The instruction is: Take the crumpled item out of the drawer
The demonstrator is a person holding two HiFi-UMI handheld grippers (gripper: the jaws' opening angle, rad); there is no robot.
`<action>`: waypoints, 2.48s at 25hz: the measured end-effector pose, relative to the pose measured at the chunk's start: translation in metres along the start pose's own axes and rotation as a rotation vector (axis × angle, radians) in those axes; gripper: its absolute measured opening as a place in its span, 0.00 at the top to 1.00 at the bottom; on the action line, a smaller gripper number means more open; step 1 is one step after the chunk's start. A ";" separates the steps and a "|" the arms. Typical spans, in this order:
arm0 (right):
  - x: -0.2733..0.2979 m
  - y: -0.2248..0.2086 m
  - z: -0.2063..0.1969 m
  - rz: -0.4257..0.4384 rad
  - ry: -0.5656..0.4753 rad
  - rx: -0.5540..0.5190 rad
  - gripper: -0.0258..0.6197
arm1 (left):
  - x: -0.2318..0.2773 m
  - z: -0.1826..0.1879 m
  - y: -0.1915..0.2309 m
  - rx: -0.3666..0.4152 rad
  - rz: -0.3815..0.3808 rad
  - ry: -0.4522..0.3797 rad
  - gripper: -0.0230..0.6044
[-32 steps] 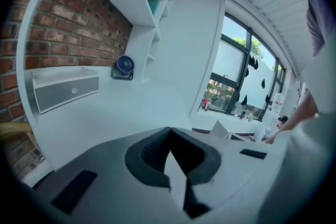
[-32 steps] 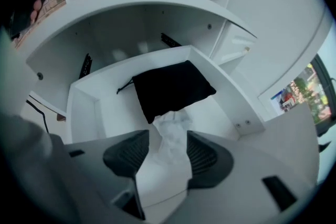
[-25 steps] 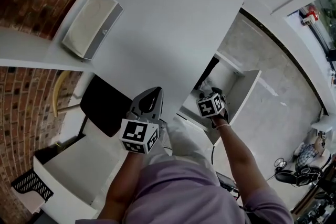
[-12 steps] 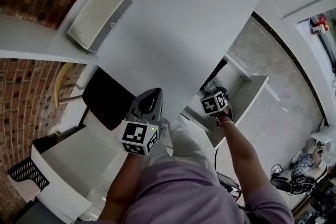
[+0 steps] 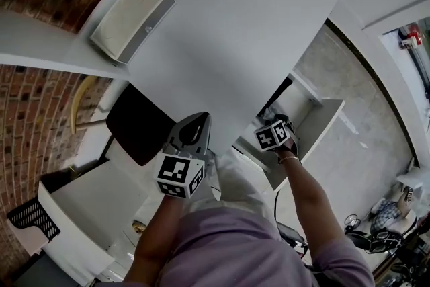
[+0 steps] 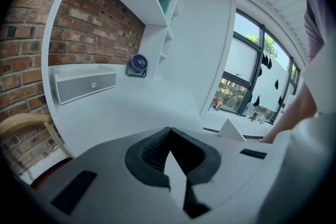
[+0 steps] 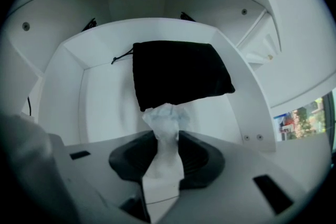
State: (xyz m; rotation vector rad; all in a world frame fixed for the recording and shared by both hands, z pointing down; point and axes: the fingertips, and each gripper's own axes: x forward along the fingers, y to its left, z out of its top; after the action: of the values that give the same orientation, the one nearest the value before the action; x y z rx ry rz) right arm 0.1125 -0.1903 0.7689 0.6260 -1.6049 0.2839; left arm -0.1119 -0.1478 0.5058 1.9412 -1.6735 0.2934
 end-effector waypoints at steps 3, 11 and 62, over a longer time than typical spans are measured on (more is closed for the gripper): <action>-0.005 0.004 0.000 0.012 -0.010 0.004 0.79 | -0.001 0.000 -0.003 -0.001 -0.006 -0.006 0.96; -0.035 0.022 0.013 0.047 -0.109 0.071 0.82 | -0.003 0.002 -0.014 0.011 -0.050 -0.020 0.96; -0.310 0.029 0.009 -0.112 -0.727 0.600 0.83 | -0.019 0.019 -0.111 0.242 -0.454 -0.049 0.96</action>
State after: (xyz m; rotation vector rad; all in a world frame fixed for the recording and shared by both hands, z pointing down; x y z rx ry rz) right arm 0.0961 -0.1011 0.4713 1.3916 -2.1769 0.4988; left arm -0.0127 -0.1347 0.4512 2.4571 -1.2191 0.2827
